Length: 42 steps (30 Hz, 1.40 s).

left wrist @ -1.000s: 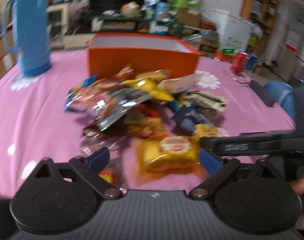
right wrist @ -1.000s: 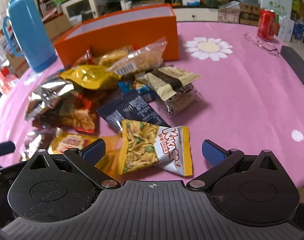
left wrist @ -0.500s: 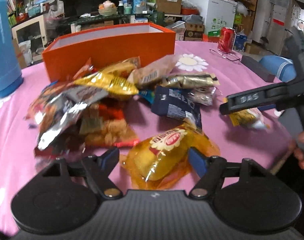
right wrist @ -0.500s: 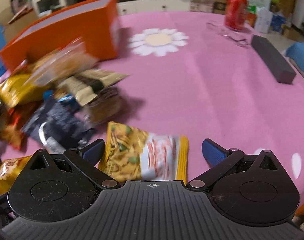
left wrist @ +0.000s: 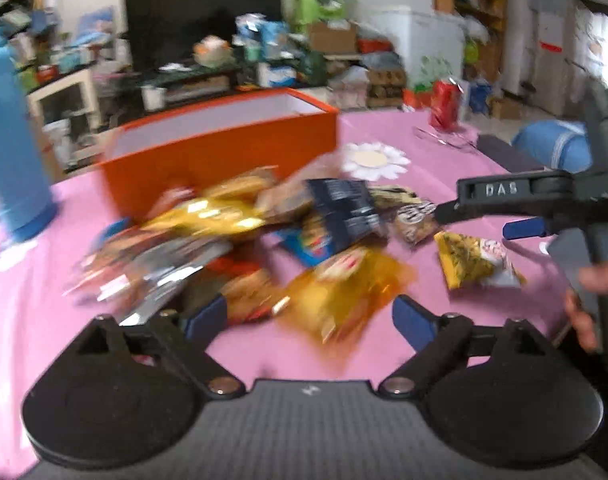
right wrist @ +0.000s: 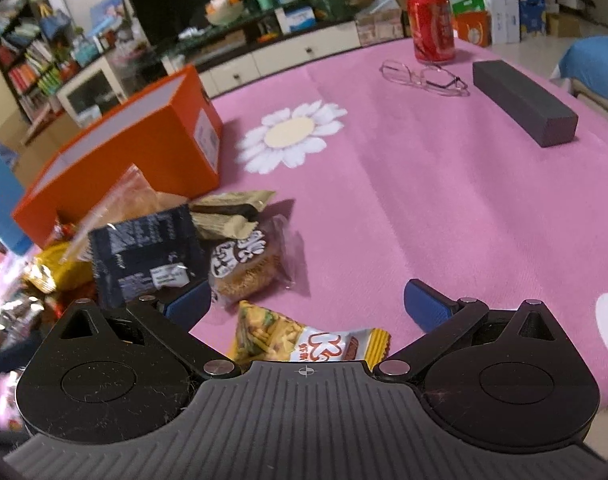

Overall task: Organize snacks
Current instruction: 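Grasp the red-labelled chocolate candy bag with the left gripper while the right gripper approaches the snacks, then grasp the white-and-yellow snack stick packet with the right gripper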

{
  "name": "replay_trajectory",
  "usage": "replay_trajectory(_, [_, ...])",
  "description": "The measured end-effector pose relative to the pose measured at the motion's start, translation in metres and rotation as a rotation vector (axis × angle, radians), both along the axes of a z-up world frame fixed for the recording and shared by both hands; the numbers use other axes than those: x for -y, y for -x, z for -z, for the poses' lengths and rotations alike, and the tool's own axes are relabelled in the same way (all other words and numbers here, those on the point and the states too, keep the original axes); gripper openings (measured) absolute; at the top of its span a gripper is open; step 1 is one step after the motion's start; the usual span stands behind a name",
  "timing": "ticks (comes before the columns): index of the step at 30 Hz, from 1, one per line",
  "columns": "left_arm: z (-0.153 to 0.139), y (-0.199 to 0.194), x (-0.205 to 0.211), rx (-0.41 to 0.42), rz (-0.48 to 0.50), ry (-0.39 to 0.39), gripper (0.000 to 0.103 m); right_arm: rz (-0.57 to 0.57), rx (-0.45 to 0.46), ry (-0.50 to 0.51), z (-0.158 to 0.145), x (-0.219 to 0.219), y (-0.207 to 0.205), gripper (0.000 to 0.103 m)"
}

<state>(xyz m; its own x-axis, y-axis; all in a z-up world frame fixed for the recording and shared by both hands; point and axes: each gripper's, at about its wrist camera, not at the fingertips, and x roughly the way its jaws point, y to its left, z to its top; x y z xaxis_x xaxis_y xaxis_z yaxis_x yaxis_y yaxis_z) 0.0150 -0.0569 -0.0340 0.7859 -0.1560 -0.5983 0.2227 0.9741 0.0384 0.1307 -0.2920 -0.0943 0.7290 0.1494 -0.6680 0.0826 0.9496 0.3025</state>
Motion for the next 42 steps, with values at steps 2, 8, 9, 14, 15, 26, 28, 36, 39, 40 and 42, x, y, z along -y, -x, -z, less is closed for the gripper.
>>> replay_trajectory(2, [-0.001, 0.022, -0.027, 0.004, -0.08, -0.053, 0.092, -0.003, 0.008, -0.049, 0.001, 0.004, 0.001, 0.084])
replay_trajectory(8, [0.026, 0.006, -0.089, -0.139, -0.215, -0.058, 0.093, -0.013, 0.011, -0.063, 0.0, -0.003, 0.002, 0.084])
replay_trajectory(9, [0.032, -0.002, -0.095, -0.173, -0.224, -0.013, 0.092, -0.013, 0.009, -0.06, 0.0, -0.004, 0.002, 0.084])
replay_trajectory(14, [0.043, -0.018, -0.103, -0.188, -0.26, 0.066, 0.057, 0.005, 0.02, -0.033, -0.006, 0.004, 0.01, 0.084])
replay_trajectory(15, [0.042, -0.021, -0.107, -0.195, -0.272, 0.078, 0.057, 0.018, 0.022, -0.022, -0.008, 0.008, 0.014, 0.084])
replay_trajectory(26, [0.043, -0.032, -0.177, -0.214, -0.516, 0.11, 0.055, 0.104, 0.019, -0.046, -0.007, 0.045, 0.042, 0.084])
replay_trajectory(28, [0.043, -0.031, -0.169, -0.207, -0.503, 0.093, 0.057, 0.049, 0.011, 0.002, -0.007, 0.027, 0.04, 0.084])
replay_trajectory(36, [0.047, -0.028, -0.151, -0.192, -0.433, 0.067, 0.069, -0.247, 0.037, 0.333, -0.002, -0.039, 0.035, 0.084])
replay_trajectory(39, [0.048, -0.029, -0.149, -0.186, -0.432, 0.064, 0.075, -0.362, 0.044, 0.406, 0.001, -0.045, 0.025, 0.084])
replay_trajectory(40, [0.049, -0.03, -0.148, -0.186, -0.432, 0.063, 0.076, -0.394, 0.04, 0.393, 0.002, -0.045, 0.019, 0.084])
replay_trajectory(42, [0.049, -0.031, -0.147, -0.188, -0.43, 0.062, 0.076, -0.425, -0.01, 0.349, 0.005, -0.045, 0.007, 0.084])
